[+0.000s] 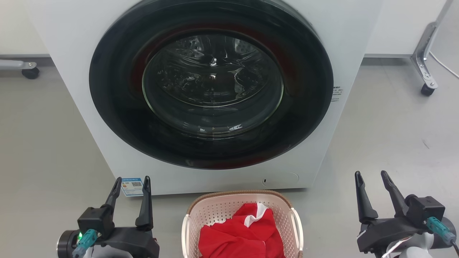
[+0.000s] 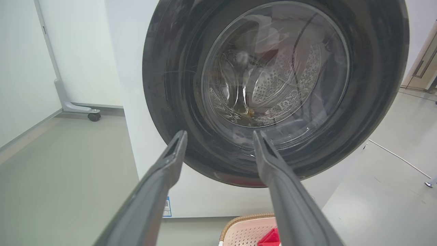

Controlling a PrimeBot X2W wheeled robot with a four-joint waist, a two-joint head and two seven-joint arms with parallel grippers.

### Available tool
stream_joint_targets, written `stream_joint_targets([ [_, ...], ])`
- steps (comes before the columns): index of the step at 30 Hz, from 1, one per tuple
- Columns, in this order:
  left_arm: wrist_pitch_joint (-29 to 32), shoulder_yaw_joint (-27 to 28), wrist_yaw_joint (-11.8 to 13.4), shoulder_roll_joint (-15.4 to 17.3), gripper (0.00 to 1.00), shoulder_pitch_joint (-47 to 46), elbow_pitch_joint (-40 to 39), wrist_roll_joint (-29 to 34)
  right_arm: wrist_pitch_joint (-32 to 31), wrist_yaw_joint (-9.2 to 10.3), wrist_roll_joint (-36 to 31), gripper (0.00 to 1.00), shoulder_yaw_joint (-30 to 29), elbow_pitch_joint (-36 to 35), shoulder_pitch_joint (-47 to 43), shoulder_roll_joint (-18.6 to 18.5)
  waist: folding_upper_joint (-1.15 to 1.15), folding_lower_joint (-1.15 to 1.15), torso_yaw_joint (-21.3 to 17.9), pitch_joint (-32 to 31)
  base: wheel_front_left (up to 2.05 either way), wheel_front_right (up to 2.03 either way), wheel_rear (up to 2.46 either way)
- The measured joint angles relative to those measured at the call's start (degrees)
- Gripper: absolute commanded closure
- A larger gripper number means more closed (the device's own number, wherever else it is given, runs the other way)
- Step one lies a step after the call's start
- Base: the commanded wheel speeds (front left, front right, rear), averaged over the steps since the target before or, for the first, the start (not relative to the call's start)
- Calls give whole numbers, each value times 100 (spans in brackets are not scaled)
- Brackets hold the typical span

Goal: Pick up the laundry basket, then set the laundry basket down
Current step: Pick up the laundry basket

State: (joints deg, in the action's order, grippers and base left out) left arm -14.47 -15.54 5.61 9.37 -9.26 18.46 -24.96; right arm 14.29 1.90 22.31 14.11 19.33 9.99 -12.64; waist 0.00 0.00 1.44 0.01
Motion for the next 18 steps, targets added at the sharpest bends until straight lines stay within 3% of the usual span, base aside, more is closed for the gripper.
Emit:
stream_joint_targets([
  [18, 0, -19, -5, -38, 0, -116, -223, 0, 0, -58, -20, 0, -12, -79, 137, 26, 0, 0, 33, 591, 0, 0, 0],
])
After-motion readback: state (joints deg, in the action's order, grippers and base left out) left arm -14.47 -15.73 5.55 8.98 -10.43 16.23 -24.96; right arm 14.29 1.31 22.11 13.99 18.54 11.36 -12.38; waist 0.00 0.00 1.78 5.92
